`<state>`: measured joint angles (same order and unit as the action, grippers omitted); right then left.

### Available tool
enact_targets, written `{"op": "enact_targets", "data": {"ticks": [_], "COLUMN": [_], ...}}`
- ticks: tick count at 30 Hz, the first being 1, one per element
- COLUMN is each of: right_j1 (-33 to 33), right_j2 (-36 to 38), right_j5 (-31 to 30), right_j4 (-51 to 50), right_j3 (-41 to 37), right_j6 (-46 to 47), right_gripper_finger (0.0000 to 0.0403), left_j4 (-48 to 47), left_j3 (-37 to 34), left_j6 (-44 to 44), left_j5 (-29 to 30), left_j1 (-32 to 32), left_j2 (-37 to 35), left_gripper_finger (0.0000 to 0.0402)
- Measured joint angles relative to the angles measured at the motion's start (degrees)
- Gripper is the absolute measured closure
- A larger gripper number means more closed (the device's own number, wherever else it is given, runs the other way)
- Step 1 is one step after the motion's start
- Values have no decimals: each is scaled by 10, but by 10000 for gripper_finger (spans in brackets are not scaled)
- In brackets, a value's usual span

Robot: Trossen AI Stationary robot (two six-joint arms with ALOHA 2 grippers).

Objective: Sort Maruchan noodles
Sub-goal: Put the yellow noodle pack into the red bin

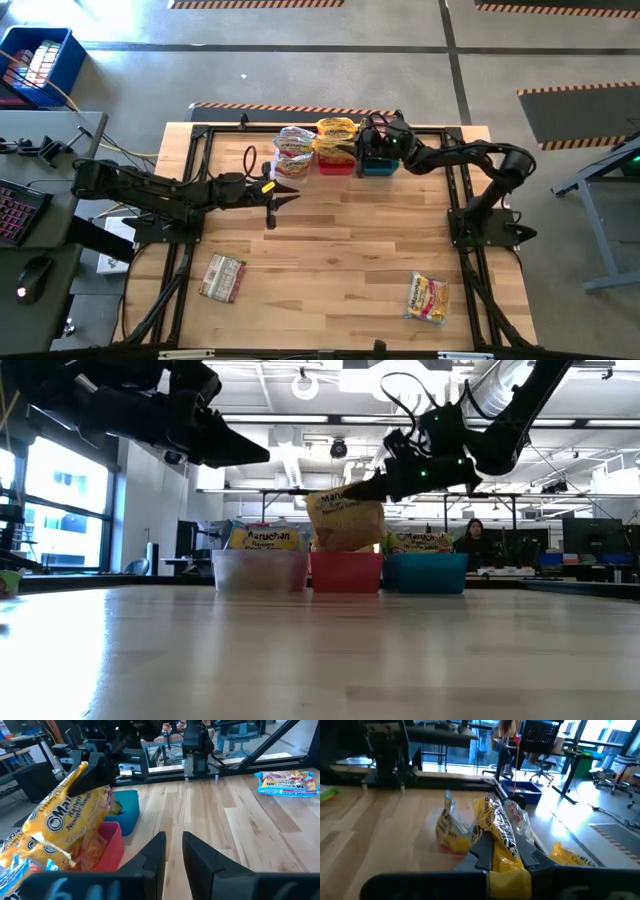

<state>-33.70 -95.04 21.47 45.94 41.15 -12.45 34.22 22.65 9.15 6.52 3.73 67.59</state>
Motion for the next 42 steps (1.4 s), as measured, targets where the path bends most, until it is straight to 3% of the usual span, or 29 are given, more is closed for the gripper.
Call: {"op": "enact_targets", "data": {"ticks": [7, 15, 20, 33, 42], "right_j1": [-8, -21, -20, -21, -7], "right_j2": [-54, -85, -87, -79, 7], "right_j5": [12, 18, -20, -29, -28], "right_j4": [77, 96, 78, 26, -68], "right_j3": [0, 0, 1, 0, 1], "right_j6": [20, 35, 50, 47, 40], "right_gripper_finger": [399, 395, 349, 221, 221], "left_j4": [0, 0, 0, 0, 0], "left_j3": [0, 0, 0, 0, 0], "left_j6": [0, 0, 0, -1, -1], "left_j5": [0, 0, 0, 0, 0], "left_j1": [0, 0, 0, 0, 0], "left_j2": [0, 0, 0, 0, 0], "left_gripper_finger": [348, 348, 348, 348, 348]}}
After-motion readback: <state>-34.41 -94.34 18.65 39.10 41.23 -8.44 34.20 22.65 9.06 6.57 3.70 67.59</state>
